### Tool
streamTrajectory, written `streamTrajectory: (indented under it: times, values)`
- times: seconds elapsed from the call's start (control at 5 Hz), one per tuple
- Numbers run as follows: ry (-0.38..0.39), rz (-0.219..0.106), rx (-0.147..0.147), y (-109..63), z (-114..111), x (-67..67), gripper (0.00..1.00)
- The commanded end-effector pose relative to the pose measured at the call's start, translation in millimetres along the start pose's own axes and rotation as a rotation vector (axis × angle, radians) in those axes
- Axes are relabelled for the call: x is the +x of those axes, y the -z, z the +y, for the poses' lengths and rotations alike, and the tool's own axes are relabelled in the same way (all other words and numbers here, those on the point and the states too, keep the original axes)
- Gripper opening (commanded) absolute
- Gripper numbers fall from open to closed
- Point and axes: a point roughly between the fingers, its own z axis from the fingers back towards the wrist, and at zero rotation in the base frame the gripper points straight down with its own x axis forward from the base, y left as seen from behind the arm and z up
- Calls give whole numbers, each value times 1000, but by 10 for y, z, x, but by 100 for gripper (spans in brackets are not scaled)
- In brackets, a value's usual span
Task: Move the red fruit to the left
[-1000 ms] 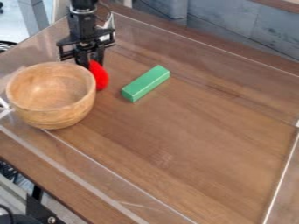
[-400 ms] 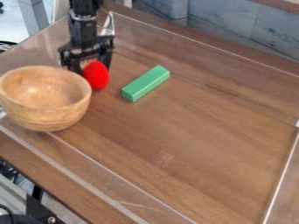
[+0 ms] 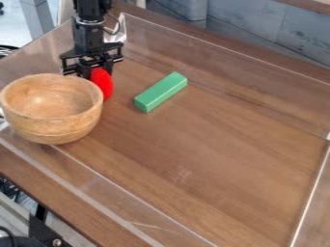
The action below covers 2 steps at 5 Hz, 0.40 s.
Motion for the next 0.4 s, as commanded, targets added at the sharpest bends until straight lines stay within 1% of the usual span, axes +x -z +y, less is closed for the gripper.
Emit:
streamTrajectory:
  times: [0.0,0.2]
  values:
    - [-19,-27,-6,-86,62,156,0]
    - [-32,-15,-7,-127,67,104,100]
